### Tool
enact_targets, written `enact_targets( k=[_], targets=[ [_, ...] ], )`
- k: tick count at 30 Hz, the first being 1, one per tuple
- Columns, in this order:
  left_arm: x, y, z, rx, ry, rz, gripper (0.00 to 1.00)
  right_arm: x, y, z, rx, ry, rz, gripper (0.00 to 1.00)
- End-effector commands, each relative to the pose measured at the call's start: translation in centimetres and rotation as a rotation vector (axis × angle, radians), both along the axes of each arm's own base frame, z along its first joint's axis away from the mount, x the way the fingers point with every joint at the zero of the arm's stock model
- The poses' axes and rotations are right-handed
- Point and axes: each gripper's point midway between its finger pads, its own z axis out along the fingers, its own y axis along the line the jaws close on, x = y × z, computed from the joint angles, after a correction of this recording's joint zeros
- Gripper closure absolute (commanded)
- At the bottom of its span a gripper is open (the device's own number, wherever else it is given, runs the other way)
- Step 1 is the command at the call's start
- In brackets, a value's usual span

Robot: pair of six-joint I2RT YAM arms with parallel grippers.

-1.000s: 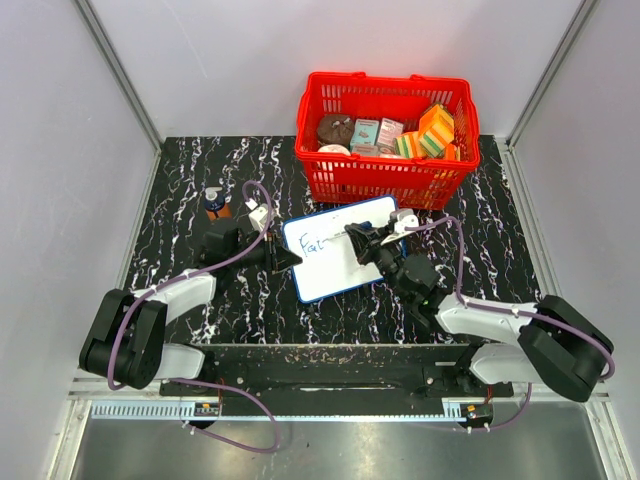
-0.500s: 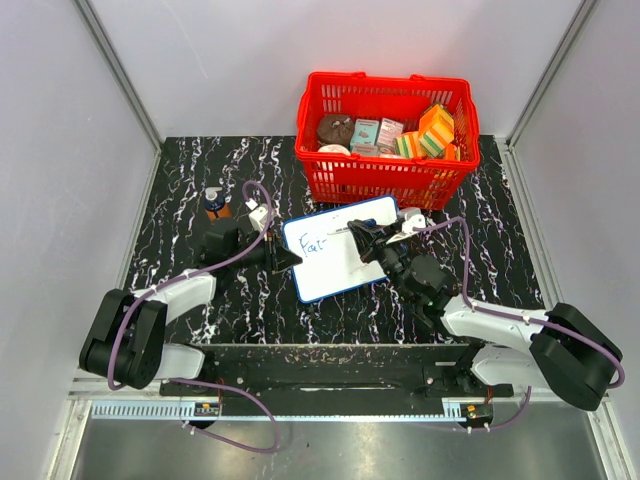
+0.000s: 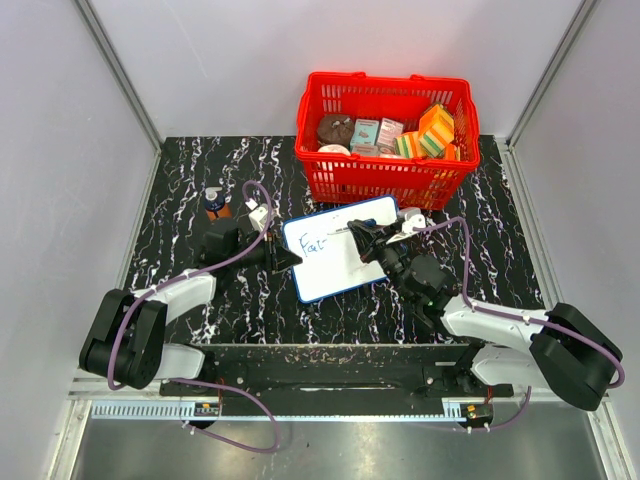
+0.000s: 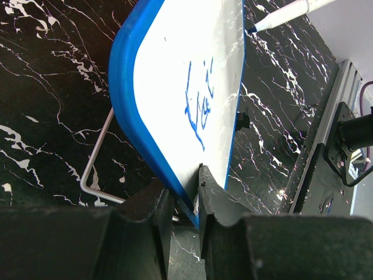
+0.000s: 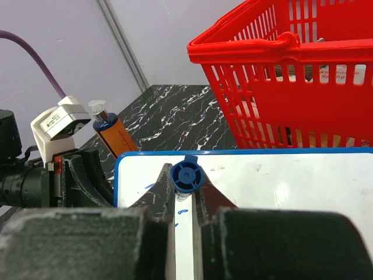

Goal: Write a sentence on the whiteboard
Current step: Write with the whiteboard marker on the whiteboard.

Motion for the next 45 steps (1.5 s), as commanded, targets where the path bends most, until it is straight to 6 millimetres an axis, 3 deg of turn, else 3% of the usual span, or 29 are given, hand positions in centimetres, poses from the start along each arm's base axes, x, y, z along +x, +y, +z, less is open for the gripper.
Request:
enact_targets(
  k=[1, 45],
  targets=[
    [2.25, 1.25, -0.7, 0.106, -0.126, 0.046, 1.0, -0.19, 0.18, 1.44, 0.03, -0.029, 0.011, 1.0],
    [2.24, 1.27, -0.71, 0.107, -0.125, 0.047, 1.0, -0.33, -0.17, 1.34, 0.037, -0.03, 0.005, 1.0]
  ],
)
